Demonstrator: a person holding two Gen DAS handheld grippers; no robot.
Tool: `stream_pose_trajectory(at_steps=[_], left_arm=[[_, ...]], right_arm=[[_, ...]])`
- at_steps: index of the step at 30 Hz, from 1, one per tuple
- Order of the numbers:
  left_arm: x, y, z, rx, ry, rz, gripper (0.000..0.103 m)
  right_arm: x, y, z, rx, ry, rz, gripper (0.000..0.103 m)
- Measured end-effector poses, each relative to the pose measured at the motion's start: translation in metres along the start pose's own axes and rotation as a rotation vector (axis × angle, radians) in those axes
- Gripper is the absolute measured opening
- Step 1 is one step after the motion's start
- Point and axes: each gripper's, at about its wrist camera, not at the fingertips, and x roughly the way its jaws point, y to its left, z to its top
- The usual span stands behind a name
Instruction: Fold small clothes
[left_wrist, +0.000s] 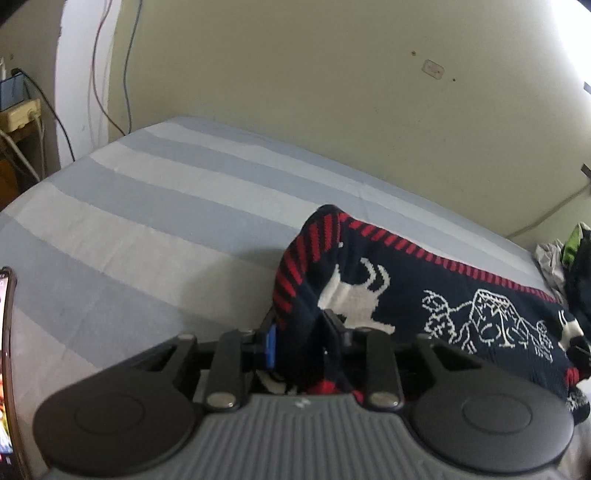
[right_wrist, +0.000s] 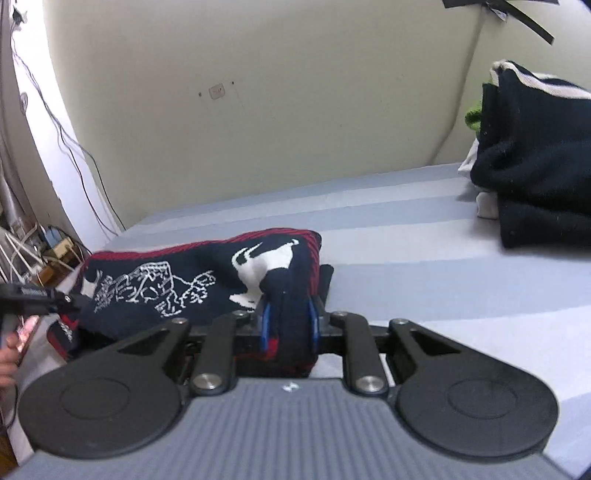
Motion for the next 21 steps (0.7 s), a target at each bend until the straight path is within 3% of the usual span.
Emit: stream_pose_trajectory(at_steps=[4,7,10,12,13,14,18,21], left_arm=[[-0.003,-0.016,-0.014,0.059,-0.034,0.046,0.03],[-0.006,-0.025,-0.023,0.082,-0.069,0.071,0.032],[-0.006,-0.022,-0.025,0.1,-0.107,0.09,0.033],[-0.007,-0.027,-0.031,0.128,-0.139,0.127,0.041],[-0.007,-0.03,-0.034,0.135,-0.15,0.171,0.056],[-0.007,-0.03,-0.034,0.128,-0.152,0.192,0.06],[-0.008,-0.022,-0.03,0.078,-0.14,0.158,0.063],[-0.009,-0.022,-0.03,0.074,-0.143,0.174,0.068]], right_arm=[[0.003,-0.008,-0.001,0.044,-0.005,0.028,0.024],[-0.003,-0.016,-0.001,0.09,-0.012,0.045,0.04],[-0.009,-0.016,-0.003,0.086,-0.022,0.051,0.042],[-0.011,-0.014,-0.004,0.073,-0.027,0.04,0.042],[-0.011,-0.014,-0.004,0.071,-0.028,0.036,0.042],[-0.012,-0.013,-0.005,0.072,-0.031,0.032,0.044],[-0.01,-0.013,-0.006,0.074,-0.033,0.02,0.051],[-0.008,-0.013,-0.006,0.071,-0.02,0.012,0.054]])
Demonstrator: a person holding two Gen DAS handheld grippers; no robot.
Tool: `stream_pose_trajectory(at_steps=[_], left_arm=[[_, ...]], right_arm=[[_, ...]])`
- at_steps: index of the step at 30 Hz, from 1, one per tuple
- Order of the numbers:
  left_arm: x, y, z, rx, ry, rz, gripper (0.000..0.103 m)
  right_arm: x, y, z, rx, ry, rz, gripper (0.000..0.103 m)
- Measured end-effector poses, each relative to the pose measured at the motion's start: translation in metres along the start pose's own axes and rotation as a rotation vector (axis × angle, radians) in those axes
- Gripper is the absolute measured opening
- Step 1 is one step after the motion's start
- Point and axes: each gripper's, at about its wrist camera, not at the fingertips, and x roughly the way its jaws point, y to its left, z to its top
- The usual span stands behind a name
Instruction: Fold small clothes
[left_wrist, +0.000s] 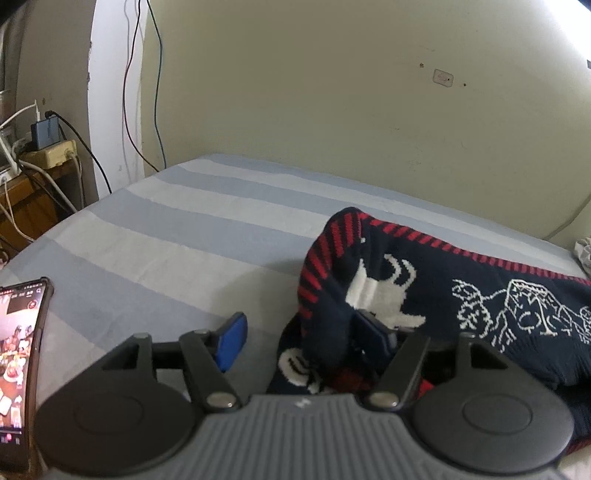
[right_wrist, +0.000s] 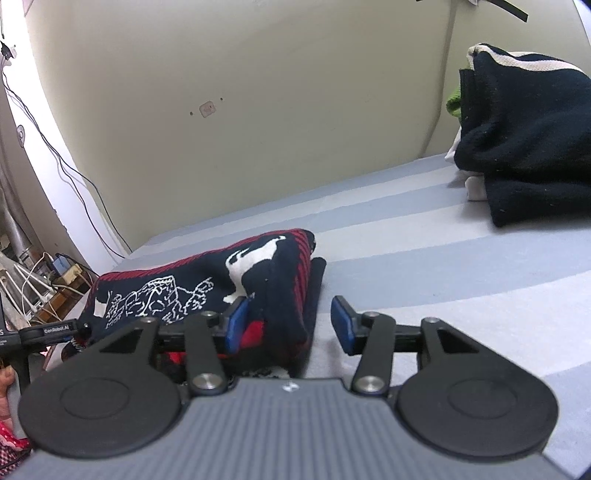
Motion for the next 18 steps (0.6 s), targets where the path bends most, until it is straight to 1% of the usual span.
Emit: stream_pose_trajectory(at_steps=[1,3,11,18], left_arm=[[-0.0004,-0.0018,-0.0005,0.007,-0.003,0.011,0.07],[-0.0025,-0.0057,-0.0015,0.022,-0.008,0.029,0.071],[0.0014,-0.0074,-0.0006,0.027,-0.011,0.053,0.078],[0.0005,-0.0087,-0.0008,0.037,-0.015,0.067,0.081]], right_arm=[[0.001,-0.0002,-0.0001,0.003,0.008,-0.003,0.056],[0.0037,-0.0016,0.0002,0.018,0.028,-0.023,0.074],[0.0046,-0.0042,0.0,0.026,0.04,-0.01,0.079],[0.0008,-0.0045,0.0,0.039,0.022,0.001,0.083]])
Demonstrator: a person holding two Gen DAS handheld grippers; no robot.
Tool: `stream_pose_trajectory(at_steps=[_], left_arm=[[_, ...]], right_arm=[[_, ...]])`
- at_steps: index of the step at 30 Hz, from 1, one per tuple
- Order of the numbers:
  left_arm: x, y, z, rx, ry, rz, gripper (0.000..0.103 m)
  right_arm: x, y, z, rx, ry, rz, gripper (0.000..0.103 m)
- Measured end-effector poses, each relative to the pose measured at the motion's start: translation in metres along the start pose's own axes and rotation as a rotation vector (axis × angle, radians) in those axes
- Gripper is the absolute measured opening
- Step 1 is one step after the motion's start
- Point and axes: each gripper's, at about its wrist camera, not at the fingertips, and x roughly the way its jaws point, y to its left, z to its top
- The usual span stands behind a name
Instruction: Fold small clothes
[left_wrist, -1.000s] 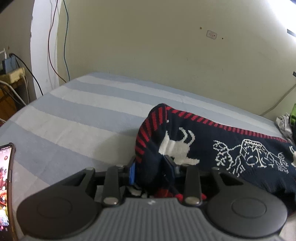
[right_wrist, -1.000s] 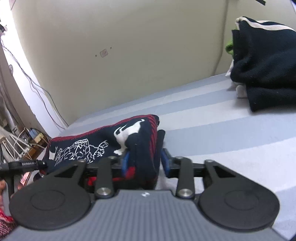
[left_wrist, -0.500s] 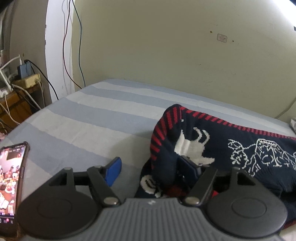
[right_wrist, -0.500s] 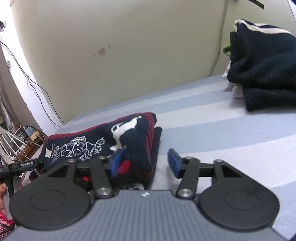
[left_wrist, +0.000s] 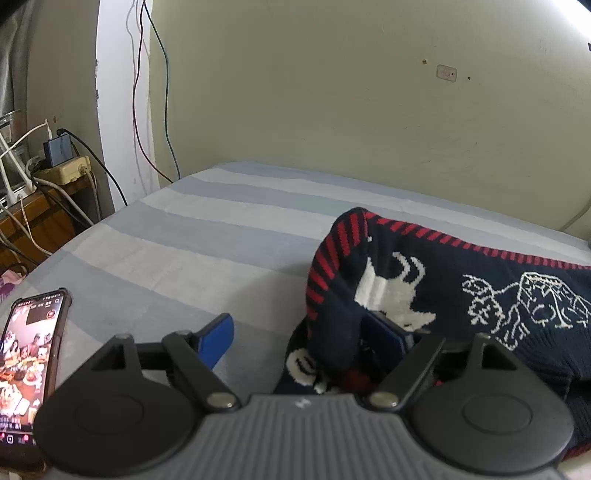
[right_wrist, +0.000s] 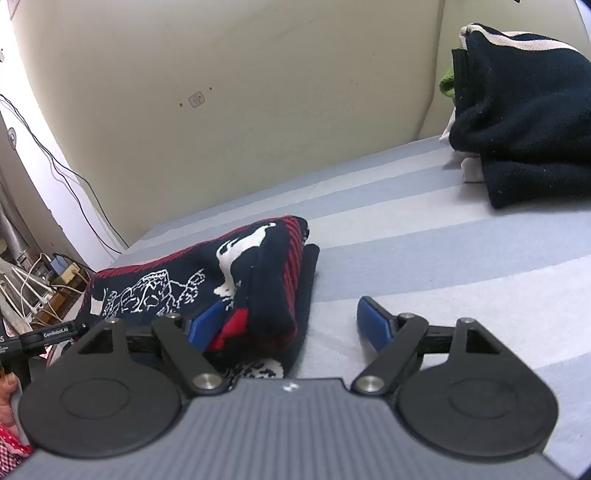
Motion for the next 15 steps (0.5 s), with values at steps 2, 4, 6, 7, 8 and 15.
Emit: stream_pose_trajectory(at_steps=[2,4,6,7,8,15], left_arm=[[0.0,0.001,0.0,-0.003,0.001,-0.001,0.081],[0.0,0.001,0.0,-0.004,0.002,0.0,0.082],[0.0,0.001,0.0,-0.003,0.001,0.002,0.082],[0.0,0.001,0.0,-0.003,0.002,0.003,0.083],[0.001,0.001,0.0,-0.003,0.002,0.004,0.083],[0.003,0.002,0.001,-0.013,0.011,0.008,0.087]], right_arm=[[-0.003,0.0,0.0,0.0,-0.022,0.006,0.084],[-0.006,0.0,-0.001,0.001,-0.037,0.017,0.084],[-0.007,0.001,-0.001,-0.002,-0.04,0.024,0.085],[-0.007,0.003,-0.001,-0.003,-0.033,0.029,0.085],[-0.005,0.003,-0.001,-0.006,-0.016,0.041,0.086],[0.007,0.025,-0.008,-0.14,0.073,0.036,0.09]])
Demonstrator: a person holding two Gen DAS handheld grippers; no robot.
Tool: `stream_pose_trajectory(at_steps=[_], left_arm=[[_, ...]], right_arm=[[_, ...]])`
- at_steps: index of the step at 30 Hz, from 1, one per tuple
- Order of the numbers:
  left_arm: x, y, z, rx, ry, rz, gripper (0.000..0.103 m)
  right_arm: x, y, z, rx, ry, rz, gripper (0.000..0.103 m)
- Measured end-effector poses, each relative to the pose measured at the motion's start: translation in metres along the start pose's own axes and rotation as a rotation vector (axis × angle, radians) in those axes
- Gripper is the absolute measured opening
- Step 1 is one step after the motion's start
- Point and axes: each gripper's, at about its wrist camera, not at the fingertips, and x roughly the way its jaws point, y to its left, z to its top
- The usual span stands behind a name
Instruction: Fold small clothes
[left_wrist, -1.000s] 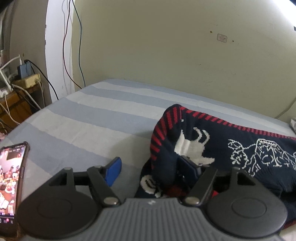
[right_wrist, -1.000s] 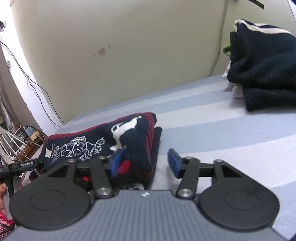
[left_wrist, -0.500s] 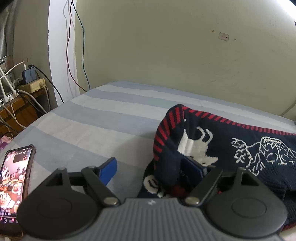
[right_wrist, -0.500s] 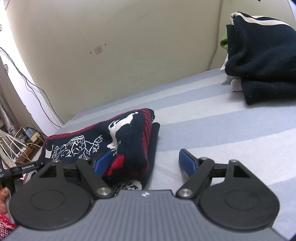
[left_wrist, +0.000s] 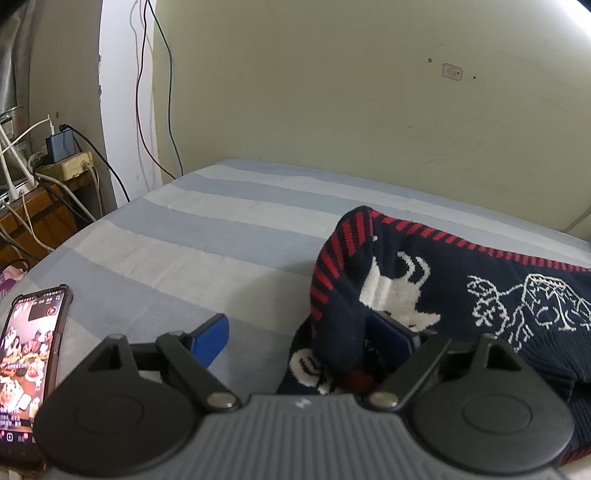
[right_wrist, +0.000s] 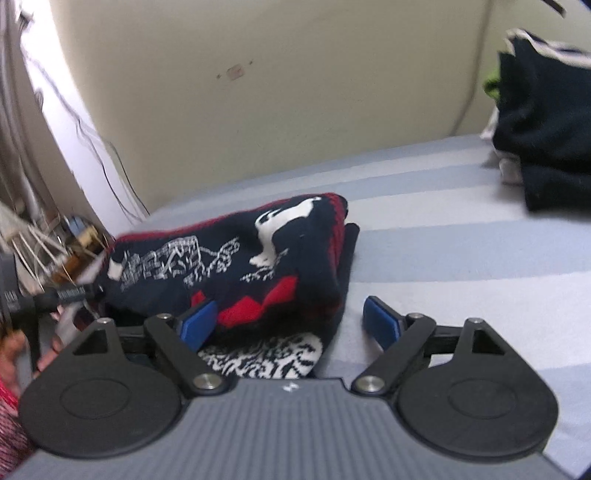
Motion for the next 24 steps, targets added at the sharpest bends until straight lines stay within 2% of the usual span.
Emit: stream_pose_trajectory(at_steps=[7,11,14,19,24], left_arm=[[0.001,-0.004,-0.001,0.009,-0.001,0.033,0.094],[-0.006,-0.016,-0.006,0.07,-0.032,0.078,0.096],[-0.014,-0.026,-0.011,0.112,-0.066,0.128,0.103],[-0.029,-0.035,-0.023,0.158,-0.093,0.153,0.103],[-0.048,-0.043,-0.035,0.183,-0.12,0.146,0.103]], right_arm=[[0.001,-0.002,0.0,0.012,-0.003,0.01,0.091],[0.001,-0.001,-0.001,0.003,-0.001,0.006,0.091],[0.001,0.001,-0.001,-0.003,0.001,0.0,0.091],[-0.006,0.008,-0.009,-0.002,-0.017,-0.058,0.092],[-0.027,0.022,-0.03,-0.022,-0.039,-0.12,0.092]])
